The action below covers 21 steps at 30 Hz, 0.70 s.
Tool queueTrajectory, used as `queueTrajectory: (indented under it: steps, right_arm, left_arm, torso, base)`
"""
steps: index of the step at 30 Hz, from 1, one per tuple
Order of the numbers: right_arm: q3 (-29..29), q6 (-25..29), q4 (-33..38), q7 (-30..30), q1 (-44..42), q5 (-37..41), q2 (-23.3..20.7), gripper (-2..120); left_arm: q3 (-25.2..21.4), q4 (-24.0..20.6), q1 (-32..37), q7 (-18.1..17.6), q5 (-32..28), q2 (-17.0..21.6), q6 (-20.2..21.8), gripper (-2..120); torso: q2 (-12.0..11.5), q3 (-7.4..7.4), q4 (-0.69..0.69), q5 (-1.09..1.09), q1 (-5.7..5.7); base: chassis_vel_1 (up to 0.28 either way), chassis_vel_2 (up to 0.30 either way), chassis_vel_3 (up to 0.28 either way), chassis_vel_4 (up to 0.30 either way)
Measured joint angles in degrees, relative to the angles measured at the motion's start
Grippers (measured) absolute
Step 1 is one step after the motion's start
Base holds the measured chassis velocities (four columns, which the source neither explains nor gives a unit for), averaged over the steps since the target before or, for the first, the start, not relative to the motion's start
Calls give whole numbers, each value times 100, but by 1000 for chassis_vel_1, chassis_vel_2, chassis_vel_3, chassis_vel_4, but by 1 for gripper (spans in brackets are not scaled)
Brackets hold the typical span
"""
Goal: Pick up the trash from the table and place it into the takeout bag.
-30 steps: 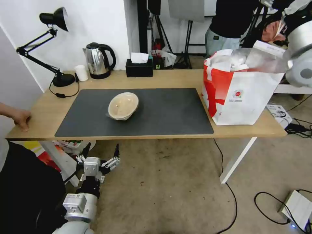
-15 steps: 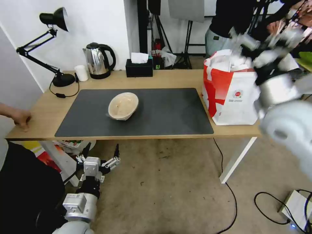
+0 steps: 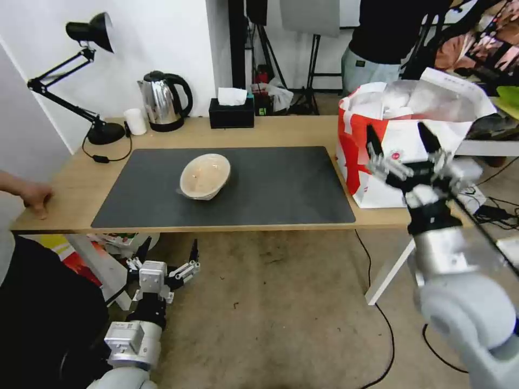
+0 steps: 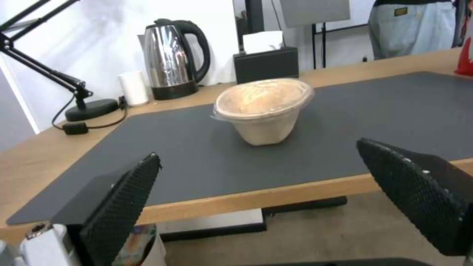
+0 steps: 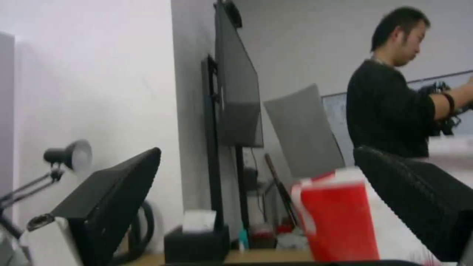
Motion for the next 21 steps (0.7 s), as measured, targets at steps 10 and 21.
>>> queueTrajectory:
  steps: [10, 21]
  right_arm:
    - [-752, 999, -414, -826, -890, -1187, 921, 100]
    - [-1007, 1823, -1361, -1028, -986, -1969, 1153, 100]
  left_arm:
    - [-1, 0, 0, 0, 0, 0, 0, 100]
    - [0, 0, 0, 1, 0, 0, 0, 100]
  torso:
    - [0, 0, 1, -1, -1]
    - [0, 1, 1, 1, 0]
  base:
    - [0, 0, 0, 0]
    - [0, 0, 0, 0]
